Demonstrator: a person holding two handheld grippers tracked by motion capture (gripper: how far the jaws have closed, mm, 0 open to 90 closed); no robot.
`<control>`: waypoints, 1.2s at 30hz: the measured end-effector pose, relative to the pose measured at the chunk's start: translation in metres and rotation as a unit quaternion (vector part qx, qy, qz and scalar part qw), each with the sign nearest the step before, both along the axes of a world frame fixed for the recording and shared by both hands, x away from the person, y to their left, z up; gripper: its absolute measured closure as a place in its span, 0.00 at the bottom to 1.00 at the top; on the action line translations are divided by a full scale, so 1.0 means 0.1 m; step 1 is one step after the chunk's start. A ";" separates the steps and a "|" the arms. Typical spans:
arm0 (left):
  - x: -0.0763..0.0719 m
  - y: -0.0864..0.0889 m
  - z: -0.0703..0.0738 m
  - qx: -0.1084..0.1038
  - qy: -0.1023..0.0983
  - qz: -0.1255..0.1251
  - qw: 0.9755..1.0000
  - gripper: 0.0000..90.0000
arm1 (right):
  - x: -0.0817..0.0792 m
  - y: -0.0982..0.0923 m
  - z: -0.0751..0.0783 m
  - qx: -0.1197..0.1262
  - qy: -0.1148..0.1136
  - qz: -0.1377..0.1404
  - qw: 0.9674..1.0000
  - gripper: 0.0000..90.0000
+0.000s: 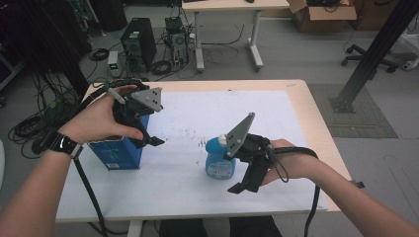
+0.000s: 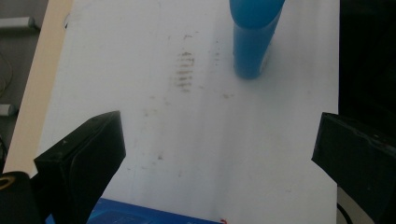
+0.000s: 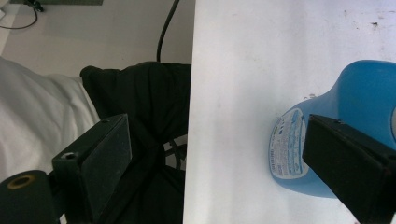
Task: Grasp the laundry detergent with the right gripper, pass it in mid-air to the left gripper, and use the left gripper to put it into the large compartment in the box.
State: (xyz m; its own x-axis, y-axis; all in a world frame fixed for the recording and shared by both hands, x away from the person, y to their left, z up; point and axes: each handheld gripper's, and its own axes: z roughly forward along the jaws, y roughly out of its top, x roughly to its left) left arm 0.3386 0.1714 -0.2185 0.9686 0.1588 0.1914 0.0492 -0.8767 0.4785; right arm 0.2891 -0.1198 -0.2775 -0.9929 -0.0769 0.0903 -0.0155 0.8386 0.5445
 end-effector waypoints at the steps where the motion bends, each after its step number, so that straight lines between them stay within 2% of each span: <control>1: 0.00 0.00 0.00 0.002 0.001 0.000 1.000 0.03 | 0.00 0.00 0.00 0.000 0.001 0.000 1.000 0.09; 13: -0.03 -0.03 0.04 0.014 0.003 0.003 1.000 0.03 | 0.03 -0.09 0.08 0.020 0.006 -0.001 1.000 0.07; 22: -0.04 -0.05 0.10 0.013 -0.002 0.002 1.000 0.03 | 0.05 -0.18 0.15 0.041 0.003 -0.001 0.999 0.06; 32: -0.03 -0.07 0.08 0.014 0.002 0.003 1.000 0.03 | 0.08 -0.39 0.24 0.076 -0.001 -0.007 0.997 0.05; 36: -0.04 -0.06 0.07 0.013 0.002 0.005 1.000 0.03 | 0.12 -0.53 0.26 0.093 -0.008 -0.020 0.995 0.04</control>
State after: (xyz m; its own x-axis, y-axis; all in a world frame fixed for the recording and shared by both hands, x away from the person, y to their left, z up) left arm 0.3349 0.1654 -0.2112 0.9678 0.1631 0.1918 0.0597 -0.8887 0.4546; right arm 0.3013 -0.1725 -0.2520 -0.9968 -0.0510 0.0614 0.0055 0.7235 0.6902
